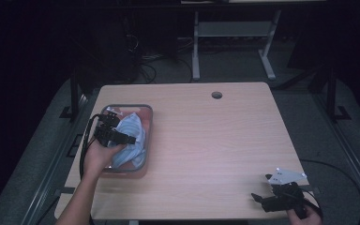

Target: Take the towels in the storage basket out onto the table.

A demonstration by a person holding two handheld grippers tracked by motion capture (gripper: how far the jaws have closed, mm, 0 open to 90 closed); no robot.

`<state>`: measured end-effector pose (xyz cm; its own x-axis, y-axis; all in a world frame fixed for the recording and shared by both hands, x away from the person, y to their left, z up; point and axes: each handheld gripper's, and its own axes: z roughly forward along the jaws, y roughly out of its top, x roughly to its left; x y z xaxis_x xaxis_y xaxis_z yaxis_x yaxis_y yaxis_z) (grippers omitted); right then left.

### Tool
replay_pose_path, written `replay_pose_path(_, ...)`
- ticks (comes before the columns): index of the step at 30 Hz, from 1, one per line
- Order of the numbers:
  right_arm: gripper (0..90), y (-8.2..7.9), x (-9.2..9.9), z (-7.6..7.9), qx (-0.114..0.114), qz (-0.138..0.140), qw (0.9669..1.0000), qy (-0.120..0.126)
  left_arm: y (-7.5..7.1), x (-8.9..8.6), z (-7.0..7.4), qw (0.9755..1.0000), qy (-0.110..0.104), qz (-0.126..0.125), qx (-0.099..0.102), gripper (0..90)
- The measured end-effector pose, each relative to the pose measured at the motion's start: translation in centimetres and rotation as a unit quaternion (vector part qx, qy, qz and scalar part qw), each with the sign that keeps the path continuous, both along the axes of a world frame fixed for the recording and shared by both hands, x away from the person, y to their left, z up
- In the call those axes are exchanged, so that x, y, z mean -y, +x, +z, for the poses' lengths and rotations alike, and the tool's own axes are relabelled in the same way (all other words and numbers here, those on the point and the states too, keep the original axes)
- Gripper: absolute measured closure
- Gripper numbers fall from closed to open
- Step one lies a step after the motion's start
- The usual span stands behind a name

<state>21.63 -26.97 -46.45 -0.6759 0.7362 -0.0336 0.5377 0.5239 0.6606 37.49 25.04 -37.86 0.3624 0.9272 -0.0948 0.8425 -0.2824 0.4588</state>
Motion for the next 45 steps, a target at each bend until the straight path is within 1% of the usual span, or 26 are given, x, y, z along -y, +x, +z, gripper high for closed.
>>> replay_pose_path(1, 14.0, 0.0, 0.1, 0.0, 0.003, 0.003, 1.0, 0.0, 0.0, 0.0, 0.0, 1.0, 0.0, 0.0, 0.0, 21.2)
replay_pose_path(4, 14.0, 0.0, 0.1, 0.0, 0.006, 0.003, 1.0, 0.0, 0.6, 0.1, -1.1, 0.9991, 0.03, 0.002, -0.029, 21.8)
replay_pose_path(5, 14.0, -0.1, 0.1, 0.1, 0.002, 0.0, 1.0, 0.002, 0.6, 0.1, -1.1, 0.9991, 0.03, 0.002, -0.029, 21.9)
replay_pose_path(7, 14.0, -0.1, 0.1, 0.0, 0.001, 0.0, 1.0, 0.003, 0.9, 0.2, -1.7, 0.9984, 0.038, 0.002, -0.043, 22.8)
replay_pose_path(9, 14.0, -0.1, 0.1, 0.1, 0.001, 0.0, 1.0, 0.003, 1.0, 0.3, -1.9, 0.9982, 0.037, 0.0, -0.048, 23.4)
replay_pose_path(10, 14.0, 0.0, 0.1, 0.1, 0.006, 0.005, 1.0, 0.002, 1.1, 0.5, -2.1, 0.9976, 0.046, -0.002, -0.052, 26.6)
replay_pose_path(11, 14.0, 0.0, 0.1, 0.1, 0.006, 0.005, 1.0, 0.002, 1.1, 0.5, -2.1, 0.9976, 0.046, -0.002, -0.052, 27.4)
replay_pose_path(12, 14.0, 0.0, 0.1, 0.1, 0.006, 0.004, 1.0, 0.002, 1.2, 0.7, -2.3, 0.9965, 0.059, -0.004, -0.059, 28.9)
replay_pose_path(13, 14.0, -0.1, 0.1, 0.1, 0.006, 0.004, 1.0, 0.003, 1.2, 0.7, -2.3, 0.9965, 0.059, -0.004, -0.059, 29.8)
replay_pose_path(14, 14.0, -0.1, 0.1, 0.1, 0.005, 0.002, 1.0, 0.004, 1.4, 0.7, -2.6, 0.9955, 0.069, -0.005, -0.065, 31.4)
replay_pose_path(18, 14.0, -0.1, 0.2, 0.1, 0.007, 0.003, 1.0, 0.005, 1.7, 0.4, -3.0, 0.9942, 0.079, -0.011, -0.072, 39.9)
replay_pose_path(19, 14.0, -0.1, 0.2, 0.1, 0.007, 0.003, 1.0, 0.005, 1.7, 0.4, -3.0, 0.9942, 0.079, -0.011, -0.072, 41.5)
replay_pose_path(20, 14.0, -0.1, 0.2, 0.1, 0.005, 0.003, 1.0, 0.006, 1.8, 0.3, -3.1, 0.9933, 0.084, -0.012, -0.078, 41.5)
replay_pose_path(21, 14.0, -0.1, 0.2, 0.1, 0.006, 0.003, 1.0, 0.005, 1.8, 0.2, -3.2, 0.9931, 0.084, -0.011, -0.081, 45.8)
replay_pose_path(22, 14.0, -0.1, 0.2, 0.1, 0.007, 0.004, 1.0, 0.005, 2.0, 0.0, -3.4, 0.9928, 0.082, -0.01, -0.086, 50.0)
replay_pose_path(24, 14.0, -0.1, 0.2, 0.1, 0.007, 0.004, 1.0, 0.005, 2.0, -0.1, -3.5, 0.9929, 0.08, -0.008, -0.087, 52.2)
replay_pose_path(26, 14.0, -0.1, 0.2, 0.2, 0.007, 0.004, 0.9999, 0.006, 2.1, -0.3, -3.6, 0.9934, 0.073, -0.005, -0.088, 57.5)
replay_pose_path(29, 14.0, -0.1, 0.2, 0.2, 0.009, 0.004, 0.9999, 0.006, 2.0, -0.5, -3.3, 0.9944, 0.067, 0.001, -0.081, 63.2)
replay_pose_path(30, 14.0, -0.2, 0.2, 0.2, 0.005, 0.0, 1.0, 0.007, 1.9, -0.7, -3.1, 0.9954, 0.059, 0.002, -0.076, 65.4)
replay_pose_path(31, 14.0, -0.2, 0.2, 0.2, 0.005, 0.0, 1.0, 0.007, 1.9, -0.7, -3.1, 0.9954, 0.059, 0.002, -0.076, 66.3)
replay_pose_path(34, 14.0, -0.1, 0.3, 0.1, 0.007, -0.001, 1.0, 0.007, 1.4, -1.3, -2.6, 0.997, 0.034, 0.007, -0.069, 67.6)
replay_pose_path(36, 14.0, -0.1, 0.3, 0.1, 0.008, -0.001, 1.0, 0.006, 1.1, -1.7, -2.2, 0.9979, 0.027, 0.008, -0.059, 68.1)
replay_pose_path(38, 14.0, -0.1, 0.2, 0.1, 0.008, -0.001, 0.9999, 0.006, 0.7, -2.1, -1.9, 0.9987, 0.01, 0.008, -0.05, 68.2)
replay_pose_path(39, 14.0, -0.1, 0.2, 0.1, 0.008, -0.002, 1.0, 0.006, 0.5, -2.2, -1.7, 0.9991, 0.011, 0.006, -0.042, 68.2)
replay_pose_path(41, 14.0, -0.1, 0.3, 0.1, 0.007, -0.001, 1.0, 0.004, -0.1, -2.6, -1.2, 0.9996, -0.004, 0.006, -0.027, 68.2)
replay_pose_path(45, 14.0, -0.1, 0.2, 0.1, 0.008, -0.004, 1.0, 0.003, -0.6, -3.2, -0.6, 0.9997, -0.02, 0.005, -0.014, 68.2)
